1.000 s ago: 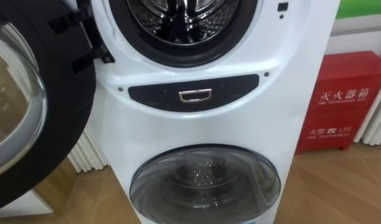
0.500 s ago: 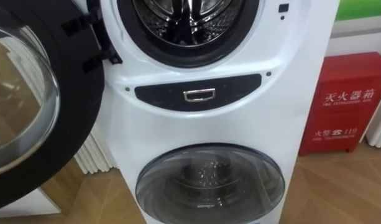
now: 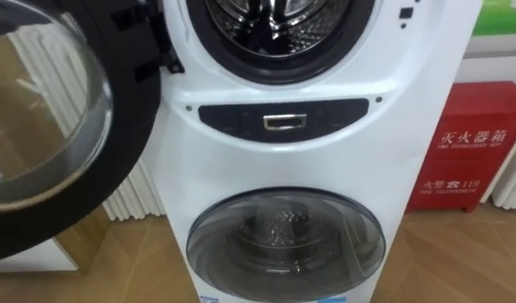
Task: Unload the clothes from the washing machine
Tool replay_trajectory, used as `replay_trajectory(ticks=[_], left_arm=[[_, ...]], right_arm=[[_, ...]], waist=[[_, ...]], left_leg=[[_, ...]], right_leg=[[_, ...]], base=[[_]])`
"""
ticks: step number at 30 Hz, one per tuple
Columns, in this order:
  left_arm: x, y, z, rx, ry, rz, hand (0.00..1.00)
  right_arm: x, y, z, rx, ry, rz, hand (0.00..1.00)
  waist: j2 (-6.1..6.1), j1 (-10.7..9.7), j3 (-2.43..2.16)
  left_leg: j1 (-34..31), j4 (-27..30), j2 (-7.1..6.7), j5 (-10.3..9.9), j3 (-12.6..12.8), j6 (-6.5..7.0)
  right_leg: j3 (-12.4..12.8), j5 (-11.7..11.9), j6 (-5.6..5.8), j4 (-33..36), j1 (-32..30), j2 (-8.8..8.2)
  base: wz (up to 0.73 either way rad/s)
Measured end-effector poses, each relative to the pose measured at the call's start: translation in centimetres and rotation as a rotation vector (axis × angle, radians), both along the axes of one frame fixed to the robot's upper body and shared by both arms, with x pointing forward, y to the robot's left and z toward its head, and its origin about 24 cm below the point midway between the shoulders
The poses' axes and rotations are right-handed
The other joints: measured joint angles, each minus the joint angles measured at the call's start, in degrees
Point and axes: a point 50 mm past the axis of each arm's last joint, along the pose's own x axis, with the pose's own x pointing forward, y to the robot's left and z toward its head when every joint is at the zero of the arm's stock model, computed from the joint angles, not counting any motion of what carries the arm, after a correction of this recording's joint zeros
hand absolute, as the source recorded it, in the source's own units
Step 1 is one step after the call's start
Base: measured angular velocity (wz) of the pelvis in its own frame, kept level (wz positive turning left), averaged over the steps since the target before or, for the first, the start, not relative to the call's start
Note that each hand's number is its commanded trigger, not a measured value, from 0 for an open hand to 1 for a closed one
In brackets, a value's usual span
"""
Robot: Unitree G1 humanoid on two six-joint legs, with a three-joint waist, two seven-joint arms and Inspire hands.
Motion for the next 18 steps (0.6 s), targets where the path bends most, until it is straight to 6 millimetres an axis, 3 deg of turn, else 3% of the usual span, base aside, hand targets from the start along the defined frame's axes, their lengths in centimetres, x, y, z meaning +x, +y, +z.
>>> replay_trajectory(ticks=[4,10,15,17,18], left_arm=[[1.0,-3.4,-1.4,0.038,0.08,-0.163,0.0],[0.5,-8.3,-0.2,0.197,0.114,-0.399,0.0],[1.1,-11.9,1.8,0.289,0.071,-0.621,0.0],[1.4,-13.7,2.3,0.323,0.06,-0.716,0.0],[1.5,-14.0,2.3,0.33,0.063,-0.732,0.0]], right_arm=[[0.7,0.7,-0.3,0.043,0.005,0.07,0.0],[1.6,1.0,-0.5,0.065,0.005,0.143,0.0],[0.6,1.3,-0.6,0.083,0.068,0.176,0.0],[0.5,1.4,-0.6,0.09,0.085,0.18,0.0],[0.6,1.4,-0.6,0.086,0.086,0.186,0.0]], waist=[[-0.09,-0.2,-0.04],[-0.75,-0.2,0.05],[-0.73,-0.4,0.08],[-0.62,-0.4,0.09],[-0.26,-0.4,0.1]], left_leg=[[-1.8,0.8,-0.55,0.5,-0.4,0.92],[-5.0,2.4,-0.58,1.1,-1.1,1.92],[-6.7,3.8,-1.19,1.2,-0.7,2.35],[-6.9,3.9,-0.17,1.5,4.0,2.07],[-7.1,3.9,0.0,1.6,4.8,1.96]], right_leg=[[0.3,1.6,0.68,-0.1,-0.9,-0.52],[0.3,4.7,1.17,-0.3,-2.8,-0.66],[0.2,5.1,1.14,-0.3,-3.0,-1.61],[0.4,4.4,2.24,-0.2,-3.6,-2.62],[0.6,4.3,2.35,-0.2,-3.9,-2.67]], base=[[0.1],[0.08],[0.1],[0.11],[-0.1]])
